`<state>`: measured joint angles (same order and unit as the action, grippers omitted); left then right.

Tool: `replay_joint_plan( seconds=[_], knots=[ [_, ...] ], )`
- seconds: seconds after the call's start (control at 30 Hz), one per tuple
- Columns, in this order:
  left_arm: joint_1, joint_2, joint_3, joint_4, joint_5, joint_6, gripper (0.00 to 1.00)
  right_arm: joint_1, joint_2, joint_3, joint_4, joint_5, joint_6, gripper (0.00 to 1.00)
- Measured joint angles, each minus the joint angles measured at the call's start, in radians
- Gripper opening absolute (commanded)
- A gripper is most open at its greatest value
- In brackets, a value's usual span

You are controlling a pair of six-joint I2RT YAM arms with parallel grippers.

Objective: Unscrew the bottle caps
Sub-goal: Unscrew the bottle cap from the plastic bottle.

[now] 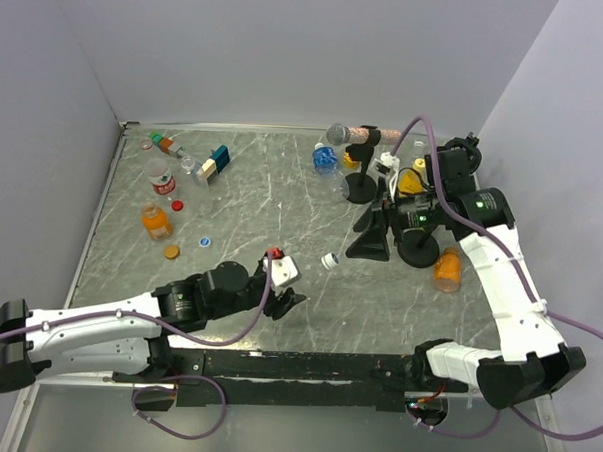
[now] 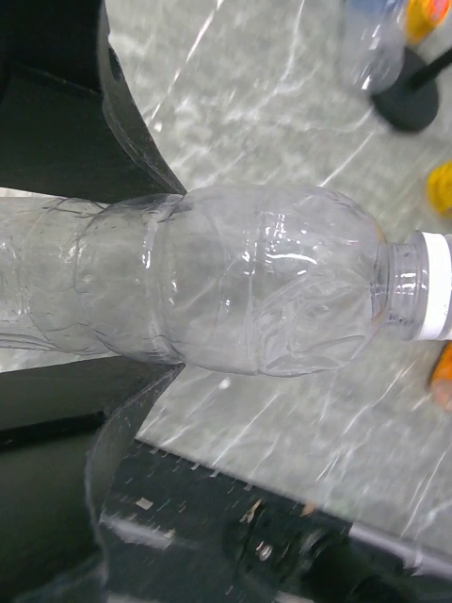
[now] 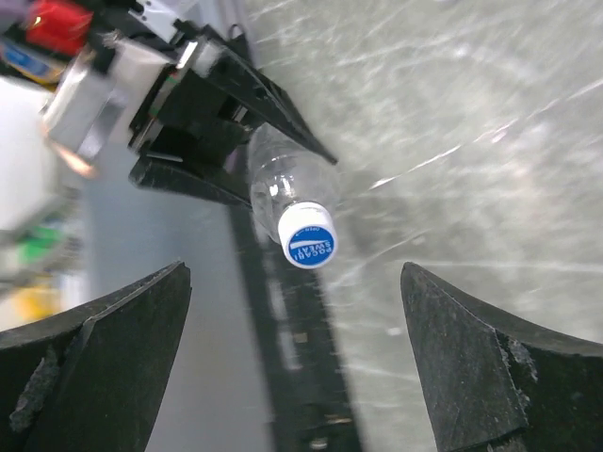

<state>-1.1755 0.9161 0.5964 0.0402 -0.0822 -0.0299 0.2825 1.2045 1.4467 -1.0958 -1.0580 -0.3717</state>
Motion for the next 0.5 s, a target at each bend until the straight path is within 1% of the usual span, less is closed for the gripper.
replay_joint_plan(
  seconds=[0.13, 0.23, 0.33, 0.5],
  knots=[
    [-0.082, 0.051, 0.027, 0.033, -0.179, 0.038, 0.01, -0.004, 0.024, -0.082, 0.003, -0.023, 0.119, 0.99],
    [-0.105, 0.09, 0.027, 0.054, -0.258, 0.049, 0.01, -0.004, 0.024, -0.15, 0.015, -0.011, 0.194, 0.97],
    [-0.117, 0.124, 0.029, 0.073, -0.306, 0.057, 0.01, -0.004, 0.031, -0.18, 0.024, -0.006, 0.238, 0.95],
    [-0.137, 0.164, 0.042, 0.092, -0.337, 0.068, 0.01, 0.004, 0.051, -0.2, 0.05, -0.005, 0.278, 0.89]
  ],
)
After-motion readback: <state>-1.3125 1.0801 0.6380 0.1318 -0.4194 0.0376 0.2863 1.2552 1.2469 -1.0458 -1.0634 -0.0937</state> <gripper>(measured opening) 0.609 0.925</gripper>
